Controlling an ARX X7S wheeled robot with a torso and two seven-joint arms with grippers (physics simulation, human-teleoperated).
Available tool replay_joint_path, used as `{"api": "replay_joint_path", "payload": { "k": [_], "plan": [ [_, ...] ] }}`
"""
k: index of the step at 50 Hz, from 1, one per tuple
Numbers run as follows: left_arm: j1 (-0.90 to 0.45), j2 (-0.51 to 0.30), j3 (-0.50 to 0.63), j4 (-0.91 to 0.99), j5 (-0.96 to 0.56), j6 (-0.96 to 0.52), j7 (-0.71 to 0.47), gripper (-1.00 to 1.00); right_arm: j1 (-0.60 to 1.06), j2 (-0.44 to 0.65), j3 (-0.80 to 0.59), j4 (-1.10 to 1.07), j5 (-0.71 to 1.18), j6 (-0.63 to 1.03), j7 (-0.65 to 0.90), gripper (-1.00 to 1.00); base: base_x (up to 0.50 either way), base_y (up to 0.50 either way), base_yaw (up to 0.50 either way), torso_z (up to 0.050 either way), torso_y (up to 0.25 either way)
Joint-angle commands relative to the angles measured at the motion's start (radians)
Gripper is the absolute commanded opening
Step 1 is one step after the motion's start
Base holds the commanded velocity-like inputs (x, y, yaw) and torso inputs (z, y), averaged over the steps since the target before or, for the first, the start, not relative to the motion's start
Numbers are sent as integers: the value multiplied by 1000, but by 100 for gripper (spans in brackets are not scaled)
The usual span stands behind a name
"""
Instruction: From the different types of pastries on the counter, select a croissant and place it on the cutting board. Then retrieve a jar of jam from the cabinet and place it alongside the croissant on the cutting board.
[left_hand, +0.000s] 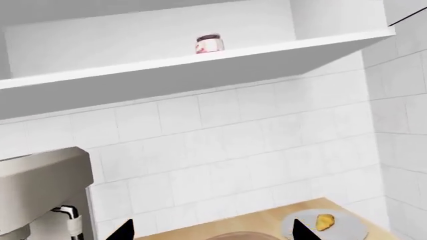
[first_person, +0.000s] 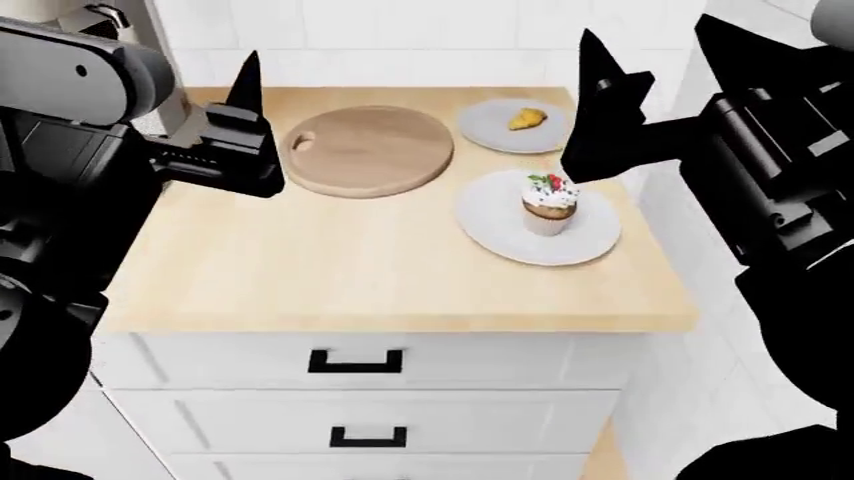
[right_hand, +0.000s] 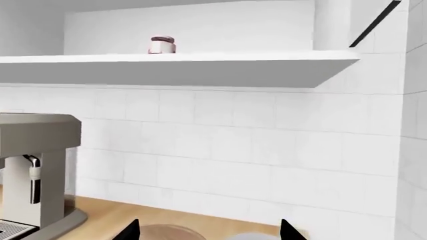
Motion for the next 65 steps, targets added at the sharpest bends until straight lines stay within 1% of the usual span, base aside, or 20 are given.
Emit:
{"api": "replay_joint_path", "payload": {
  "k": [1, 9, 15, 25, 34, 40, 45, 54, 65],
  "plan": [
    [-23, -13, 11, 6, -46, -18, 2, 100, 25, 41, 12, 46, 174, 7, 132, 100, 473, 234, 0, 50, 0],
    [-48, -18, 29, 2, -77, -37, -4, 100, 22, 55, 27, 68, 216, 2, 180, 100, 462, 208, 0, 50, 0],
    [-49, -19, 34, 4, -98, -43, -14, 100, 13, 65, 27, 84, 241, -12, 214, 100, 258, 0, 0, 50, 0],
    [-59, -16, 51, -21, -110, -47, -46, 100, 26, 96, 41, 97, 306, -4, 257, 100, 344, -338, 0, 43, 0],
    [-115, -8, 23, -82, -151, -103, -86, 100, 41, 132, -4, 132, 342, -13, 290, 100, 281, -232, 0, 1, 0],
    [-155, -22, 62, -133, -160, -87, -102, 100, 62, 161, -63, 160, 338, -25, 299, 100, 215, 0, 0, 0, 0],
    [-176, -30, 63, -152, -170, -80, -112, 100, 78, 178, -90, 175, 341, -37, 300, 100, 370, 0, 0, 0, 0],
    [-186, -32, 48, -152, -214, -89, -140, 100, 101, 191, -93, 192, 375, -31, 322, 100, 368, 0, 0, 0, 0],
    [-198, -46, 55, -158, -257, -79, -172, 100, 134, 216, -78, 217, 475, -5, 386, 100, 284, 0, 0, 0, 0]
  ]
}}
